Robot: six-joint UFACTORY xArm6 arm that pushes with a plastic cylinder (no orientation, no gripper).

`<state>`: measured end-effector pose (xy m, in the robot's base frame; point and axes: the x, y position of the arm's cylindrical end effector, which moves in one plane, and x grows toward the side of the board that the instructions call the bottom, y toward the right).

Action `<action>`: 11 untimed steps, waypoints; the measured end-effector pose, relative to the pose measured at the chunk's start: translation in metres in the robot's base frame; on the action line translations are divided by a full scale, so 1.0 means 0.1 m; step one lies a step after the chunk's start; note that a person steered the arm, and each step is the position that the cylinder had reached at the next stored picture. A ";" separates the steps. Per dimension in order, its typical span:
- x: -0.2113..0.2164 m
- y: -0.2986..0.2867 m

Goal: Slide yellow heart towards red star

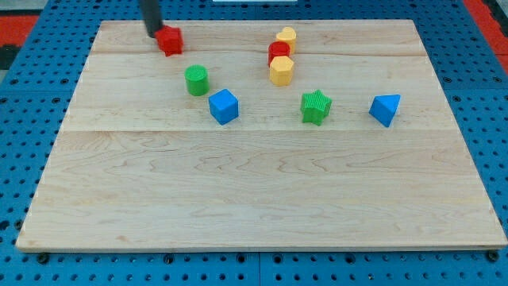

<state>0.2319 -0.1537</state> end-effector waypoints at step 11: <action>-0.21 2.62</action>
<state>0.2106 0.1078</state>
